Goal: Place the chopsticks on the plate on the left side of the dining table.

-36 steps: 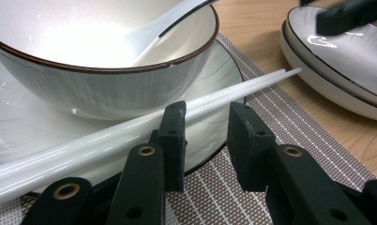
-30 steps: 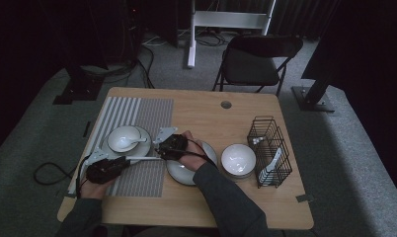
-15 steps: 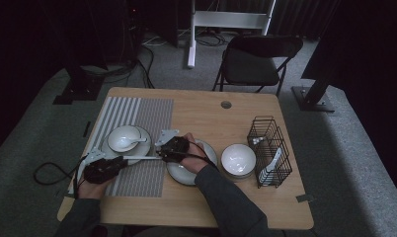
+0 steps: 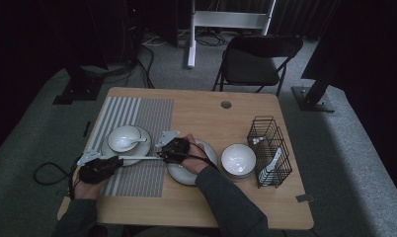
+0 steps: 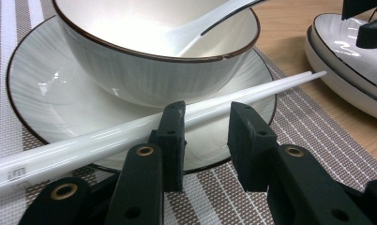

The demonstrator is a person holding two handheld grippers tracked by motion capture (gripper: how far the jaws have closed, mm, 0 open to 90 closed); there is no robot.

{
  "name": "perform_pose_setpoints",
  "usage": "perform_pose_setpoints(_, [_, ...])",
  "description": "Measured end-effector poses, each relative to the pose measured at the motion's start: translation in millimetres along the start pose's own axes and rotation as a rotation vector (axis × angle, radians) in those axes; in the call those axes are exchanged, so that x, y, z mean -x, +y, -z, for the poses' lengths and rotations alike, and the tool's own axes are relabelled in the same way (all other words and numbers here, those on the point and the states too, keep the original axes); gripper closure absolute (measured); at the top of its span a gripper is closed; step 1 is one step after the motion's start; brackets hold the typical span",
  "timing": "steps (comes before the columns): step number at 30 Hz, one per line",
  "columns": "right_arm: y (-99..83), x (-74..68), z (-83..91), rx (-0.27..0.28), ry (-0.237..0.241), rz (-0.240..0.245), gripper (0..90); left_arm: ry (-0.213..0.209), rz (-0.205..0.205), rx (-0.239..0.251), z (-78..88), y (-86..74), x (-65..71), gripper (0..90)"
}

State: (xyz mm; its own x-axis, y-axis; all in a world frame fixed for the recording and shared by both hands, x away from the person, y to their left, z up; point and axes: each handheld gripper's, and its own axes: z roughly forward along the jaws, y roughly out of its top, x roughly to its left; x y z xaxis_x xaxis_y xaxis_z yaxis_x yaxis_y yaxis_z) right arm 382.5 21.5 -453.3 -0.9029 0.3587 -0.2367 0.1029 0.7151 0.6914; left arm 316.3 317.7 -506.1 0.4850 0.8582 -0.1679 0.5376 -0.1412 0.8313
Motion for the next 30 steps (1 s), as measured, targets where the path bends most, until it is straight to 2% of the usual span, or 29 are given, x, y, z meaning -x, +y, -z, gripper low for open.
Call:
perform_pose_setpoints(5, [-0.8, -0.8, 0.4, 0.002, 0.000, -0.001, 62.6, 0.000, -0.010, 0.001, 3.0, 0.9, 0.0, 66.0])
perform_pose_setpoints(12, [-2.2, -1.1, 3.3, 0.011, -0.005, -0.007, 62.6, 0.021, -0.037, 0.015, 12.1, 7.7, -1.2, 65.1])
perform_pose_setpoints(20, [-4.2, -1.3, 5.1, 0.015, -0.006, -0.011, 62.7, 0.067, -0.049, 0.029, 22.9, 15.7, -11.3, 64.0])
perform_pose_setpoints(30, [-7.8, -2.6, 5.6, 0.019, -0.007, -0.016, 62.7, 0.189, -0.072, 0.045, 38.3, 30.2, -39.8, 61.6])
